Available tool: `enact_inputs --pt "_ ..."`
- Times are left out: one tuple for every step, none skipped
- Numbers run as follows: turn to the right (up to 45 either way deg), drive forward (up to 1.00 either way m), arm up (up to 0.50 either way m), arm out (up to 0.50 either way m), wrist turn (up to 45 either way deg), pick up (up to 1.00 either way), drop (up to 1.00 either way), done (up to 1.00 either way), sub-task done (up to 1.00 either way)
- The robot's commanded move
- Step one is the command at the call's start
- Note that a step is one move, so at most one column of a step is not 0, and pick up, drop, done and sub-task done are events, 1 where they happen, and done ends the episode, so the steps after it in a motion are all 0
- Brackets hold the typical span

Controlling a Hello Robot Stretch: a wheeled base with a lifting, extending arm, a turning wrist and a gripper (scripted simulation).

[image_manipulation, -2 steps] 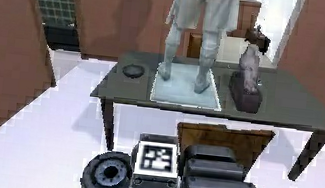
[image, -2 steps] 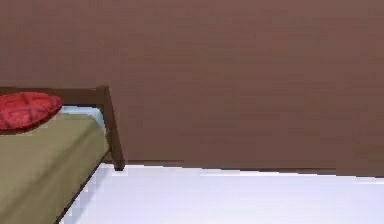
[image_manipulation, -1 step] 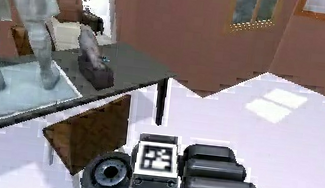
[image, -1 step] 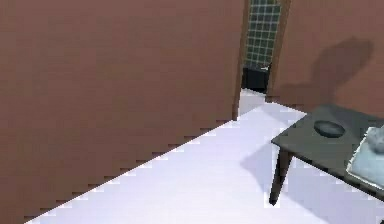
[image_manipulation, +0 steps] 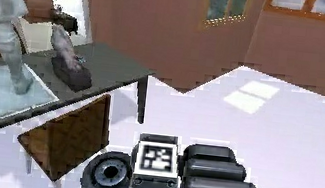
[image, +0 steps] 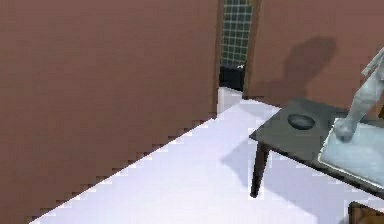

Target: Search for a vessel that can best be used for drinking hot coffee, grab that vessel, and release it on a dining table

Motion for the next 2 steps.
enact_inputs --pt "0.0 0.7 0.0 0.0 0.0 0.0 0.0 0.0 0.0" --pt "45.0 0.0 0.0 0.0 0.0 0.0 0.0 0.0 0.0"
